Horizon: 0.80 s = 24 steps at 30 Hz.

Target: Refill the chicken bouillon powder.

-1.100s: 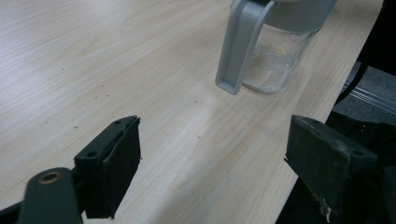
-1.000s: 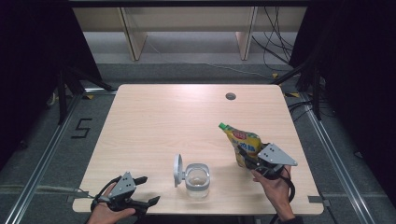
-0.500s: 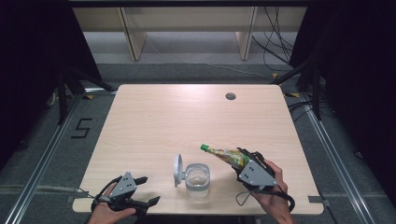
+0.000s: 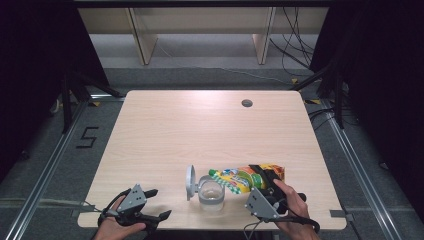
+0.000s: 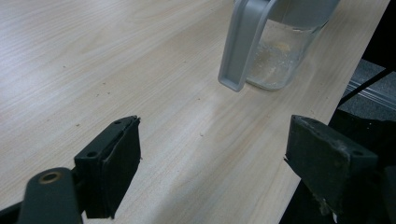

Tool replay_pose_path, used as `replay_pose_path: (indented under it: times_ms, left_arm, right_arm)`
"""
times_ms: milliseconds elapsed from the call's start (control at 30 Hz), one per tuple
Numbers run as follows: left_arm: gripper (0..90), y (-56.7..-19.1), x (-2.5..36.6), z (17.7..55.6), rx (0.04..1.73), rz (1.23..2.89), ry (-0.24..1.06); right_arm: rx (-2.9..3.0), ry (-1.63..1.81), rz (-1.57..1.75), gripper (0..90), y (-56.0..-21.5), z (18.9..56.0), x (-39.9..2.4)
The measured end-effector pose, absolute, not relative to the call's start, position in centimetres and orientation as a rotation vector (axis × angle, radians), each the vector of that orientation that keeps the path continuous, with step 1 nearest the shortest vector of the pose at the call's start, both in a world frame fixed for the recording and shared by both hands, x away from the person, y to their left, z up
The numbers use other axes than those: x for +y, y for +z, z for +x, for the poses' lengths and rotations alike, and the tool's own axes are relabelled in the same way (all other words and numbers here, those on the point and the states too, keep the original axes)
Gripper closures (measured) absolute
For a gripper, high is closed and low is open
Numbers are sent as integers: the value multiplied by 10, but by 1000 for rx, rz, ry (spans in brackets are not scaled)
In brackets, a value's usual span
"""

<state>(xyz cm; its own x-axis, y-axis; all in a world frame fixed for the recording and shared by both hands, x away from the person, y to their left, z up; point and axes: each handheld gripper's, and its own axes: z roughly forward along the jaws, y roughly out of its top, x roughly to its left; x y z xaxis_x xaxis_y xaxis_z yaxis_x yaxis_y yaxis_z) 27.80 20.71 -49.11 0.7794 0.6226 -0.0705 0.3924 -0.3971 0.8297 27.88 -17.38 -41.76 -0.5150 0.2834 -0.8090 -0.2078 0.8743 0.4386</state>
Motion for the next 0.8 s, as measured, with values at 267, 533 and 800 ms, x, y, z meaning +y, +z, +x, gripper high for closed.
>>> replay_pose_path:
  times_ms: [267, 533, 800]
  left_arm:
    - [174, -492, 206, 278, 758, 2035, 314]
    - [172, -491, 207, 278, 764, 2044, 311]
    - [172, -492, 208, 281, 714, 2054, 334]
  right_arm:
    - [2020, 428, -48, 531, -424, 275, -169]
    - [2002, 362, -106, 533, -428, 271, -162]
    - [1945, 238, -317, 533, -421, 271, -157]
